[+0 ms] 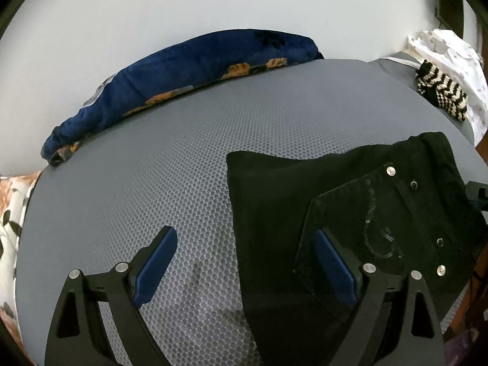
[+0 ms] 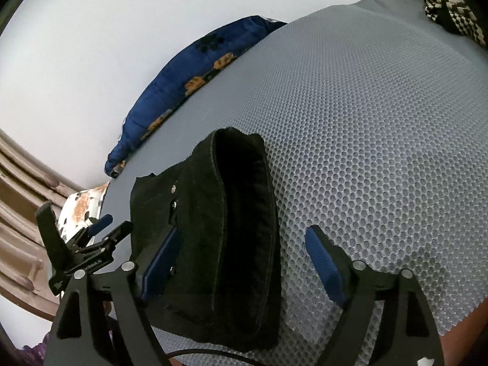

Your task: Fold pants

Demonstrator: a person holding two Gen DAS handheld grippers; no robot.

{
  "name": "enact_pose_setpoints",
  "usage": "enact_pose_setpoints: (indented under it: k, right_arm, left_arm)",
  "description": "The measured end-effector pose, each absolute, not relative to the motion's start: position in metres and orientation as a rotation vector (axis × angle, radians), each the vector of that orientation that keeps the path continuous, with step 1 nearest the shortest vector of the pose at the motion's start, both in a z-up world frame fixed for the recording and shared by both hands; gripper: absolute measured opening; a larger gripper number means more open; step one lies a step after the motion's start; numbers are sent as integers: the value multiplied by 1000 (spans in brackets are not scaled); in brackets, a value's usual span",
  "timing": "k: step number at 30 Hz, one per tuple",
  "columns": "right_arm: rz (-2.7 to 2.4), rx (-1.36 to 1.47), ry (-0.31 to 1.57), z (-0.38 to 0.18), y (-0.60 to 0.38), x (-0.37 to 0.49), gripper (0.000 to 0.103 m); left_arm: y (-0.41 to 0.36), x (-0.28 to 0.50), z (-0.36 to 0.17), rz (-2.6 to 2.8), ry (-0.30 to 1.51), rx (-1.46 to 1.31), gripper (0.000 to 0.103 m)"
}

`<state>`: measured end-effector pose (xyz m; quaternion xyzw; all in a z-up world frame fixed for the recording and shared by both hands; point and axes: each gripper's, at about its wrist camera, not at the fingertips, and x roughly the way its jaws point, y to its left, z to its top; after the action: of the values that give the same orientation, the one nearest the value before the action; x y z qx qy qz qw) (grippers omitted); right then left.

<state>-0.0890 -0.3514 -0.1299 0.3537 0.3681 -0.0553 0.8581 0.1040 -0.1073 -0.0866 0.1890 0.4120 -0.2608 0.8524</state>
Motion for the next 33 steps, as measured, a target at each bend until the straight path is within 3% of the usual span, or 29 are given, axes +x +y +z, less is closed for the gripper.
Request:
enact_pose_setpoints:
  k: [9,23,33]
  right_arm:
    - [-99,775,785,-134,-349,-87,82]
    - [-89,870,775,-139,-358,-103,91]
    - [-76,861,801,-141,-349,-92,97]
  left_arm:
    - [-104,107,-91,-531,880,394,91]
    - [5,130,-112,-641,1079,4,91]
    - [-7,122,-125,-763,1149,-55,91]
